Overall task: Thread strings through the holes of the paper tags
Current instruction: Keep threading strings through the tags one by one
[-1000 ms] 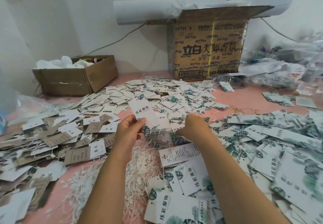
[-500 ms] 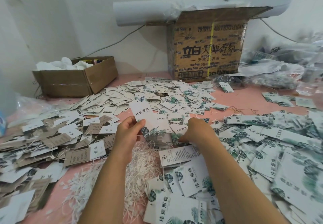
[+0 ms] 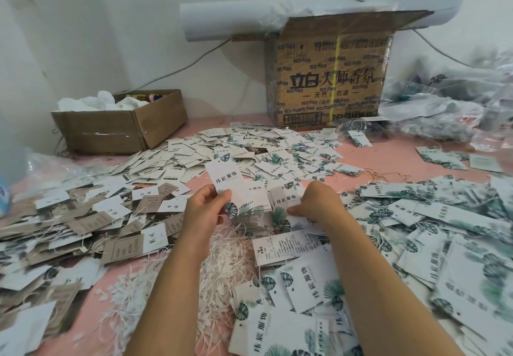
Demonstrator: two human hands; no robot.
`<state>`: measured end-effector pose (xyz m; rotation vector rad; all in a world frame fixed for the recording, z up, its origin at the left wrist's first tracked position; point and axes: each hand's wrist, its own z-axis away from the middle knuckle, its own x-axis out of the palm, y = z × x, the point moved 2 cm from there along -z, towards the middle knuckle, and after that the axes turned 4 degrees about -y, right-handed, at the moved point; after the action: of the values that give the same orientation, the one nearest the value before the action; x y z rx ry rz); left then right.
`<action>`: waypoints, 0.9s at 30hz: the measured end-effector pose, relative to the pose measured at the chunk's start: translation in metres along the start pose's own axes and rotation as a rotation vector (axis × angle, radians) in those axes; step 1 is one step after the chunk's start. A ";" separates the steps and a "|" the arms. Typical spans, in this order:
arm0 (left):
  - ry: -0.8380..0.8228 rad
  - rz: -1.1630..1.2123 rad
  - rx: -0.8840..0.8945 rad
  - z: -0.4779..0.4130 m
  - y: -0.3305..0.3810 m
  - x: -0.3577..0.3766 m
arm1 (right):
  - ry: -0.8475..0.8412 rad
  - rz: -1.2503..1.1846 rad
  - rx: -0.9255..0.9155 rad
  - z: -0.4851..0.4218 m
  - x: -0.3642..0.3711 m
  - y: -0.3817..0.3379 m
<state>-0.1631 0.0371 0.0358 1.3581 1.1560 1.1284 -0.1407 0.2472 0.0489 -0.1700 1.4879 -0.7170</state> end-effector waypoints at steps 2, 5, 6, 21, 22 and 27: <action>0.001 0.001 0.000 0.000 0.000 0.000 | 0.012 -0.011 0.016 -0.001 0.000 0.001; 0.001 -0.004 0.001 0.000 0.000 0.000 | 0.032 -0.022 0.040 -0.001 -0.001 0.001; 0.000 -0.004 0.004 0.001 0.000 0.000 | 0.038 -0.031 0.043 -0.001 -0.001 0.001; -0.123 -0.034 0.013 0.009 0.007 0.009 | 0.212 -0.492 -0.333 0.017 -0.029 -0.028; -0.162 -0.041 0.020 0.011 0.009 0.012 | 0.176 -0.498 -0.355 0.018 -0.027 -0.030; -0.305 -0.059 0.035 0.018 0.016 0.025 | 0.170 -0.382 -0.358 0.017 -0.017 -0.036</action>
<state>-0.1412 0.0590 0.0513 1.4551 0.9890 0.8279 -0.1355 0.2227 0.0835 -0.6956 1.7626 -0.7754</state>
